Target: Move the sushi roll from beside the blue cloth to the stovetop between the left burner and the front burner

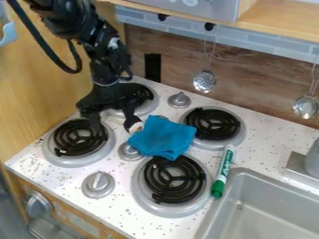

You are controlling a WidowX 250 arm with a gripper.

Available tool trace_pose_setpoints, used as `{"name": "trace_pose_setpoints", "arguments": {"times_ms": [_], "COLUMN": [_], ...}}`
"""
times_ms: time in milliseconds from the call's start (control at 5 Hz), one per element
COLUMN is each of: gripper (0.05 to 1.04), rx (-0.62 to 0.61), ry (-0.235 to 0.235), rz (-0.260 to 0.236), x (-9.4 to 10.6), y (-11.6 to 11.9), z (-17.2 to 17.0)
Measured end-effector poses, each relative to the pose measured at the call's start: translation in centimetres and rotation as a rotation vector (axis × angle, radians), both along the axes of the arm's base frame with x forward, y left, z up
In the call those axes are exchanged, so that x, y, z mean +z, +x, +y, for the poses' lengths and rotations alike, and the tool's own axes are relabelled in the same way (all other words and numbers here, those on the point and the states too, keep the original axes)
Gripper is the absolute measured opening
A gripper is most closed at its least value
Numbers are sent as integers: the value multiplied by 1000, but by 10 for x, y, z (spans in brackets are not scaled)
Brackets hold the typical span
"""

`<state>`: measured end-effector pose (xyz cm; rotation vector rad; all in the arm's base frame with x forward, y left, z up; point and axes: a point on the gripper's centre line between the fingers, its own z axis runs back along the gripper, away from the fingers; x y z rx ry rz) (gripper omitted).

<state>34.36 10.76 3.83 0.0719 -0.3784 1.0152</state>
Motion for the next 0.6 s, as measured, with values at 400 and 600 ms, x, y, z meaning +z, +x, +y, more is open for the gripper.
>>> {"name": "trace_pose_setpoints", "arguments": {"times_ms": [400,600], "gripper": [1001,1001], "rx": [90,116], "ry": [12,26], "rz": [7,40], "x": [-22,-38], "y": [25,35], "z": [18,25]}}
